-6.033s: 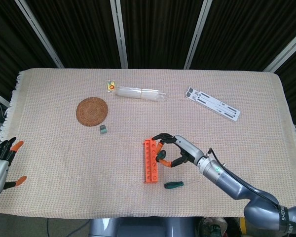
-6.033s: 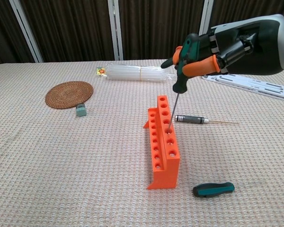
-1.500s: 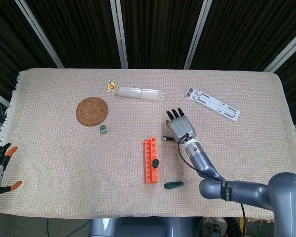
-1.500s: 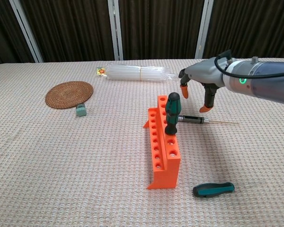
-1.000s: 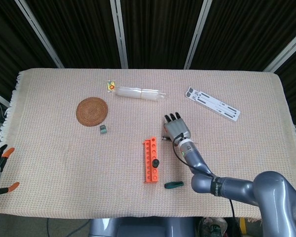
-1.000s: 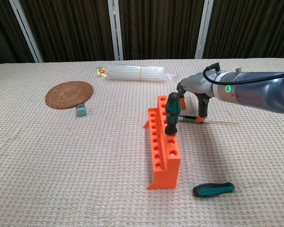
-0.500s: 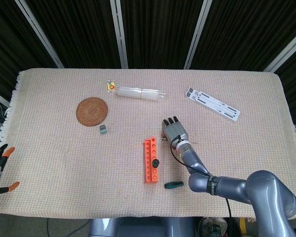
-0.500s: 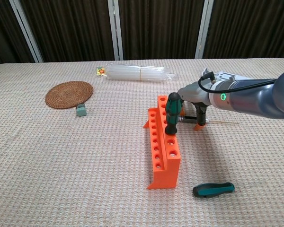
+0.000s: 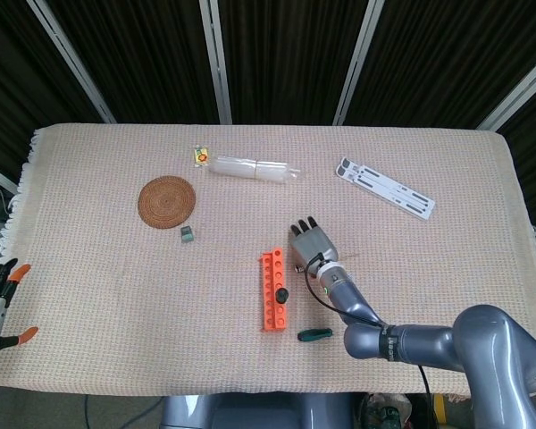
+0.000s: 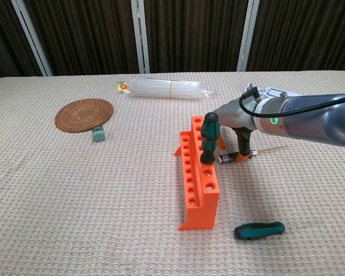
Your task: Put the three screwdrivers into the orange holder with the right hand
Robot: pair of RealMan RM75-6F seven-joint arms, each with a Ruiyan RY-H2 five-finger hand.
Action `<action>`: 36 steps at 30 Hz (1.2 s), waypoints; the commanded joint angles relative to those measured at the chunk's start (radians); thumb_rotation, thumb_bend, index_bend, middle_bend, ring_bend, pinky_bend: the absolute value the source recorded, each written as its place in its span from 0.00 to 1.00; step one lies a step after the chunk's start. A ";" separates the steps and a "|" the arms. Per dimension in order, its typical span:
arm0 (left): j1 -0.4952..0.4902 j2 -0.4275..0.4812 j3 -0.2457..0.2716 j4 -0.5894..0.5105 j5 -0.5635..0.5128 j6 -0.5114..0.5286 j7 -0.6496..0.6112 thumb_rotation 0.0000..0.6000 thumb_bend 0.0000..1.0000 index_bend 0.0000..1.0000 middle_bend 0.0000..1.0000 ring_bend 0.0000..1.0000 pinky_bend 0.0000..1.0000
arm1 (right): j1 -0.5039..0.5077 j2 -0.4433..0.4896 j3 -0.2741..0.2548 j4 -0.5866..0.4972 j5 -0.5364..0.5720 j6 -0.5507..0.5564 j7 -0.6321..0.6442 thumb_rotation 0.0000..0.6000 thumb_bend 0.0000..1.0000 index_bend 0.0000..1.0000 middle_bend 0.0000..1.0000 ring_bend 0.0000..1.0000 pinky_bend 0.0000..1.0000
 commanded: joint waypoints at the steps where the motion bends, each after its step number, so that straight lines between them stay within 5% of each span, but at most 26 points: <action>1: 0.001 -0.001 0.000 0.002 -0.003 -0.001 0.000 1.00 0.02 0.09 0.00 0.00 0.00 | 0.003 -0.008 -0.011 0.006 -0.017 0.016 -0.012 1.00 0.16 0.48 0.09 0.00 0.00; 36: -0.005 -0.001 0.003 0.010 -0.004 -0.018 -0.024 1.00 0.02 0.08 0.00 0.00 0.00 | -0.021 -0.058 -0.039 0.033 -0.025 0.074 -0.088 1.00 0.23 0.59 0.16 0.00 0.00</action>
